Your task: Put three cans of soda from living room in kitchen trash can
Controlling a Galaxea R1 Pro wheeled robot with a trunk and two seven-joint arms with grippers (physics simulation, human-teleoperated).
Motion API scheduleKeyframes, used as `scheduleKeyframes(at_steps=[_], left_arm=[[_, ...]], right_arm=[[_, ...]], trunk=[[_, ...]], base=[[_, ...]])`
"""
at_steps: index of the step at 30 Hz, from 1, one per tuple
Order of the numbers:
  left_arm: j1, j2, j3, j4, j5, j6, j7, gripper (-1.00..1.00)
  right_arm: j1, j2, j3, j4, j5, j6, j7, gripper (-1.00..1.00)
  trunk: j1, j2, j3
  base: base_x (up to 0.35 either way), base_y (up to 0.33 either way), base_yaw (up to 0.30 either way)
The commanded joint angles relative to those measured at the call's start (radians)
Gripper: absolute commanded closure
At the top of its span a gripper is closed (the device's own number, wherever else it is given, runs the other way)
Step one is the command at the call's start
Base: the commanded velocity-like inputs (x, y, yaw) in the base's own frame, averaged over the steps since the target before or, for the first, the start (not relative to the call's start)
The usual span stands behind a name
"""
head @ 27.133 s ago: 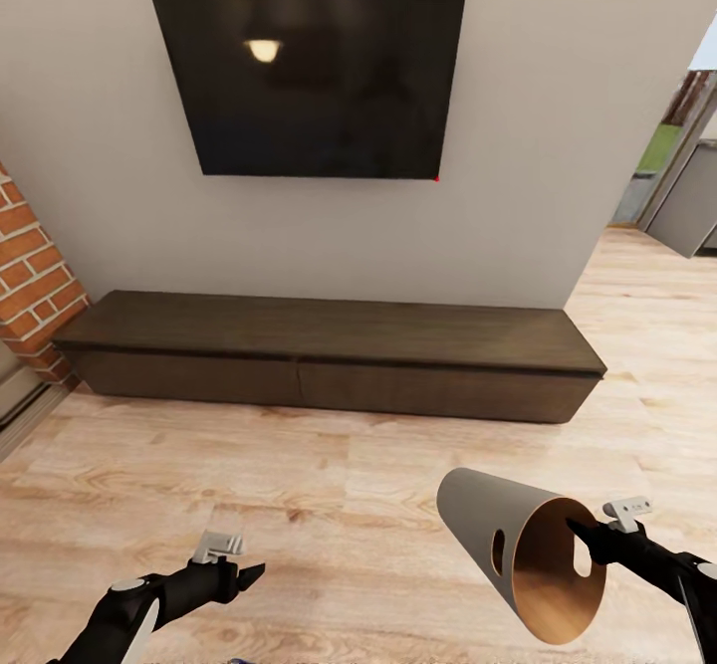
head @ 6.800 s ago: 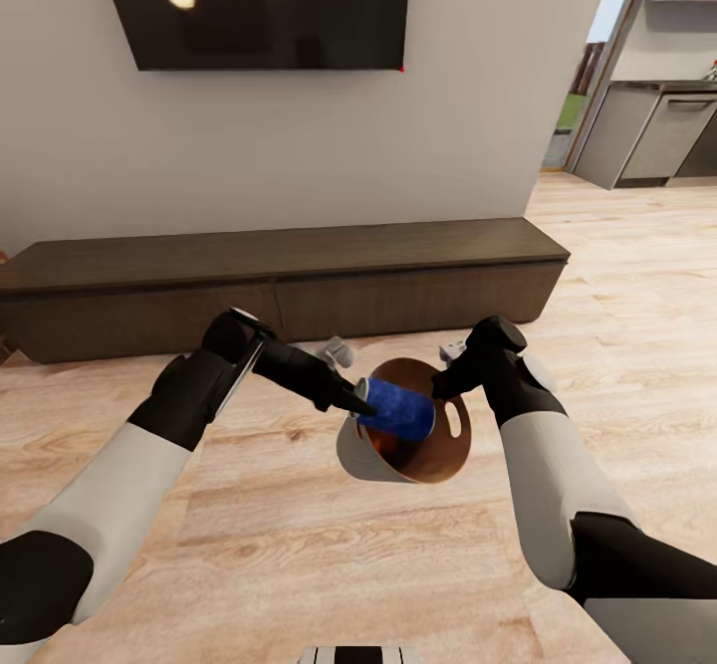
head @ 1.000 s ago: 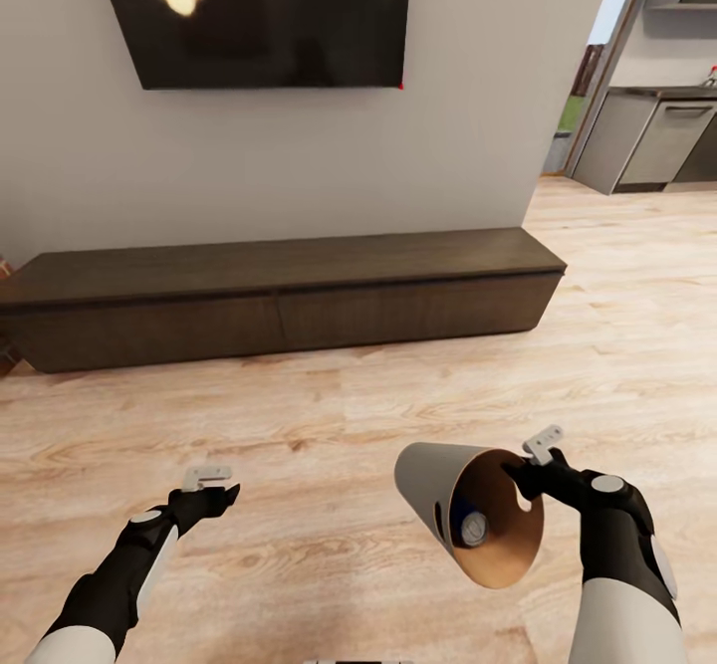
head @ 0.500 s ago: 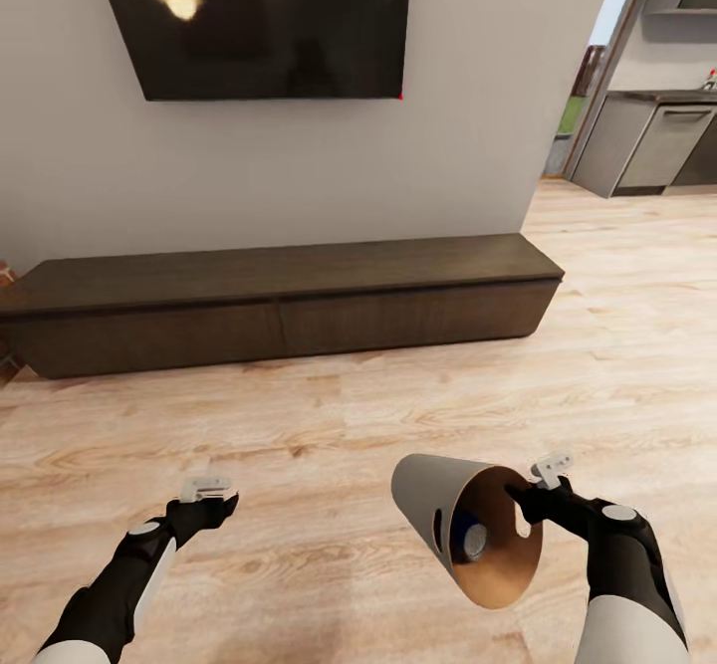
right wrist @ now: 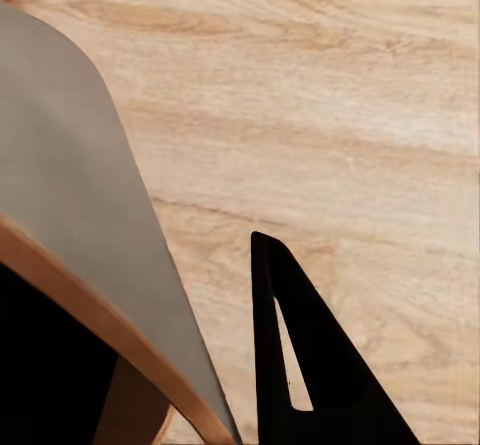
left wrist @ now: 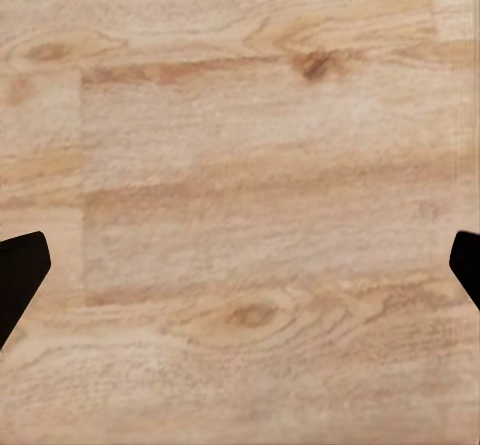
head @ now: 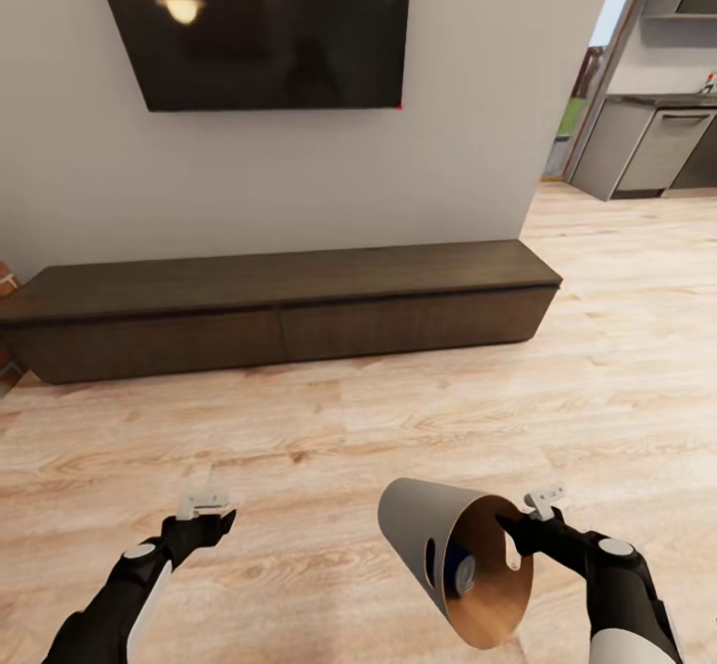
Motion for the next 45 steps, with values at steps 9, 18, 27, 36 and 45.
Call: scheduleKeyframes(at_steps=[9, 18, 27, 36, 45], left_arm=[[0.004, 0.000, 0.000, 0.018, -0.007, -0.006, 0.002, -1.00], [0.004, 0.000, 0.000, 0.060, -0.007, -0.047, 0.001, -1.00], [0.004, 0.000, -0.001, 0.065, -0.008, -0.051, 0.001, -1.00], [0.004, 0.000, -0.002, 0.070, -0.009, -0.054, 0.000, -1.00], [0.004, 0.000, -0.003, 0.127, -0.008, -0.097, 0.001, -1.00]], right_arm=[[0.044, -0.001, -0.002, 0.042, -0.011, -0.051, -0.036, 1.00], [0.070, -0.040, -0.027, 0.059, -0.013, -0.202, -0.079, 1.00], [0.090, -0.140, -0.060, 0.181, -0.012, -0.338, -0.122, 1.00], [0.150, -0.272, -0.123, 0.407, -0.014, -0.548, -0.157, 1.00], [0.223, -0.318, -0.184, 0.576, -0.012, -0.719, -0.384, 1.00]], trunk=[[-0.035, 0.063, 0.028], [-0.069, 0.126, 0.057], [-0.104, 0.189, 0.085], [-0.138, 0.252, 0.113], [-0.173, 0.315, 0.141]], base=[[0.000, 0.000, 0.000], [0.000, 0.000, 0.000], [0.000, 0.000, 0.000], [0.000, 0.000, 0.000], [0.000, 0.000, 0.000]])
